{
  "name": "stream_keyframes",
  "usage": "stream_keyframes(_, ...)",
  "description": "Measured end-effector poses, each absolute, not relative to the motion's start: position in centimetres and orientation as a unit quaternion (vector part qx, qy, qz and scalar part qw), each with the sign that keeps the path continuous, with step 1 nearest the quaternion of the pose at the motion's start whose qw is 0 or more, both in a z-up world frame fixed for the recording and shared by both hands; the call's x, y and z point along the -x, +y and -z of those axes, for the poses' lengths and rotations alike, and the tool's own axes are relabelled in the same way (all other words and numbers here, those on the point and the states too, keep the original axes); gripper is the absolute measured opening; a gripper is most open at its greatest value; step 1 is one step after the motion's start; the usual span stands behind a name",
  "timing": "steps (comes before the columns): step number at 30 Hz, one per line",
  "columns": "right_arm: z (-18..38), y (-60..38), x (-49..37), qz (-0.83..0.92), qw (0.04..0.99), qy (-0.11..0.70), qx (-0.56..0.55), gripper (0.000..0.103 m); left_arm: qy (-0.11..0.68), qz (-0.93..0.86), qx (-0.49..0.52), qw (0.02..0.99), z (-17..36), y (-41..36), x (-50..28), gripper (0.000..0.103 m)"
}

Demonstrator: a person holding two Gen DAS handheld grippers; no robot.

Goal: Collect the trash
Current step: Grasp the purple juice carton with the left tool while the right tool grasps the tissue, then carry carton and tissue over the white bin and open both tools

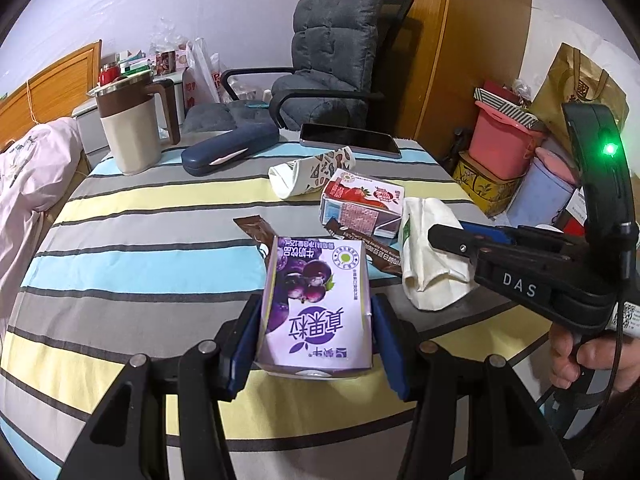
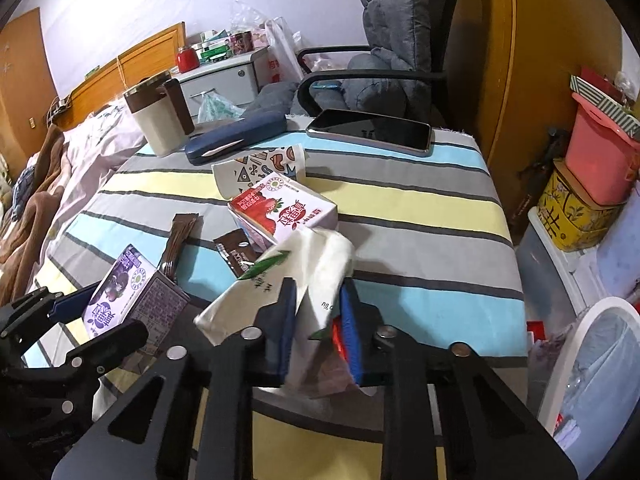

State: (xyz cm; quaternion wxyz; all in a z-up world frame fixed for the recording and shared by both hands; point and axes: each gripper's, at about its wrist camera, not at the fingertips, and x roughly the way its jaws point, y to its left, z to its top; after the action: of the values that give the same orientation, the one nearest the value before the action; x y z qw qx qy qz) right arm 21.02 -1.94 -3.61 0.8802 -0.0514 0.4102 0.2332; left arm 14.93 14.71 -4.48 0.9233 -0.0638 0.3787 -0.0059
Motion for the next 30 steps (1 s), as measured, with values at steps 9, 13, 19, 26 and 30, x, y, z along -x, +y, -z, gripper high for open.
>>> stream_keyframes(9,3.2,-2.3,-20.3,-0.236,0.884,0.401,0.041,0.011,0.373,0.002,0.056,0.926,3.7,14.4,-14.2,0.056)
stream_keyframes(13,2.5,-2.7,-19.6,-0.237,0.89,0.388,0.032,0.011,0.369,0.0,0.053,0.928,3.2,14.2,-13.8,0.056)
stream_keyframes(19,1.3,-3.6,-18.6,-0.237,0.897,0.372,0.023,0.011,0.358,0.003,0.05,0.932,2.1,13.6,-13.1,0.056)
stream_keyframes(26,0.1,-5.7,-17.6,-0.222,0.909,0.353,0.007,0.011,0.343,0.009,0.037,0.939,0.6,12.0,-12.2,0.056)
stream_keyframes(30,-0.4,-7.0,-16.9,-0.211,0.916,0.341,0.004,0.011,0.336,0.019,0.03,0.941,-0.1,10.7,-12.0,0.056)
